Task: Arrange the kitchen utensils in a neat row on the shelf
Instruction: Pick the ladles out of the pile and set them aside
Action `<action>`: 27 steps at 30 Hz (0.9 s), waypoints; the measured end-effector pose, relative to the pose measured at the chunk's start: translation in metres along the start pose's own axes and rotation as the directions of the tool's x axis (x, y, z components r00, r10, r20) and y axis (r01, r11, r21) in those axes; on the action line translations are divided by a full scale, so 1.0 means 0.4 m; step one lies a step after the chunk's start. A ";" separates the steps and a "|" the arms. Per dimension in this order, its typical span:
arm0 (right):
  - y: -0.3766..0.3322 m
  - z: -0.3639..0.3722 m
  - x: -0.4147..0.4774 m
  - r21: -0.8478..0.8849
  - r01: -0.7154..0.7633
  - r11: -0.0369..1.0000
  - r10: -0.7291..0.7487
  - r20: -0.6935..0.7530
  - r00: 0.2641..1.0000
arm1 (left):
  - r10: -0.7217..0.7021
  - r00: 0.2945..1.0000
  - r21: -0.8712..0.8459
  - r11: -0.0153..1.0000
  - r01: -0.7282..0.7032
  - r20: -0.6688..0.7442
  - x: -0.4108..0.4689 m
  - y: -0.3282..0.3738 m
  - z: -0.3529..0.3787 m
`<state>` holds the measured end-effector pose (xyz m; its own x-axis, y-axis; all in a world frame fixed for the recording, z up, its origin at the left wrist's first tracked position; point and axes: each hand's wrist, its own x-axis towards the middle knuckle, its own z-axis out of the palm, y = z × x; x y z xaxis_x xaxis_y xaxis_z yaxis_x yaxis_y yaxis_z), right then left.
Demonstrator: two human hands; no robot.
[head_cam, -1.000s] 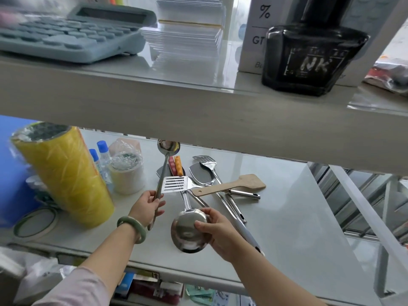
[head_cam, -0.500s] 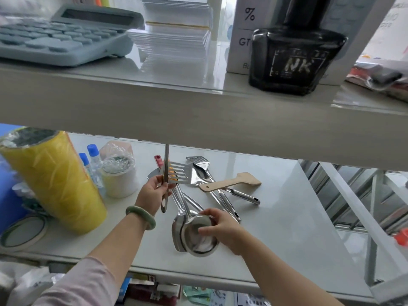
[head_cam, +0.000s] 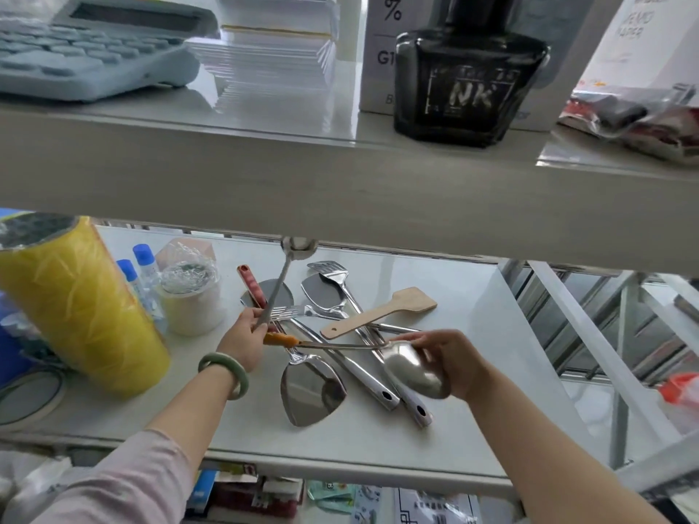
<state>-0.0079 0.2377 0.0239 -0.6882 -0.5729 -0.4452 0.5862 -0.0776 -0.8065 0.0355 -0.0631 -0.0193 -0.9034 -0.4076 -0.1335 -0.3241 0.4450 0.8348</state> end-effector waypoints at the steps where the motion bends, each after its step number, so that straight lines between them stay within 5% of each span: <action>1: -0.009 -0.004 -0.007 0.074 -0.023 0.997 0.024 -0.013 1.000 | 0.009 1.000 0.032 0.999 -0.009 0.010 -0.002 -0.009 -0.003; 7: -0.010 -0.039 0.034 0.523 -0.141 0.840 0.062 0.166 0.984 | 0.186 0.982 0.280 0.944 -0.172 -0.025 -0.038 -0.021 -0.008; 11: -0.030 -0.016 0.081 0.783 0.023 0.622 0.019 -0.045 0.999 | 0.264 0.962 0.340 0.900 -0.271 0.067 -0.074 -0.014 -0.007; 19: -0.075 0.013 0.109 0.920 0.128 0.371 0.105 -0.179 0.978 | 0.249 0.961 0.295 0.915 -0.275 0.123 -0.092 -0.010 0.007; 22: -0.077 0.020 0.118 0.912 0.214 0.349 0.086 -0.259 0.962 | 0.244 0.962 0.336 0.902 -0.273 0.127 -0.098 -0.009 0.023; 27: -0.077 0.045 0.117 0.824 0.326 0.464 -0.043 -0.347 0.937 | 0.307 0.950 0.354 0.883 -0.309 0.063 -0.107 0.006 0.055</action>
<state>-0.0506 0.1986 0.0350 -0.8181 -0.2507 -0.5176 0.3997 -0.8949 -0.1984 0.0672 -0.0270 -0.0233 -0.9750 -0.2004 0.0963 -0.1065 0.8011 0.5890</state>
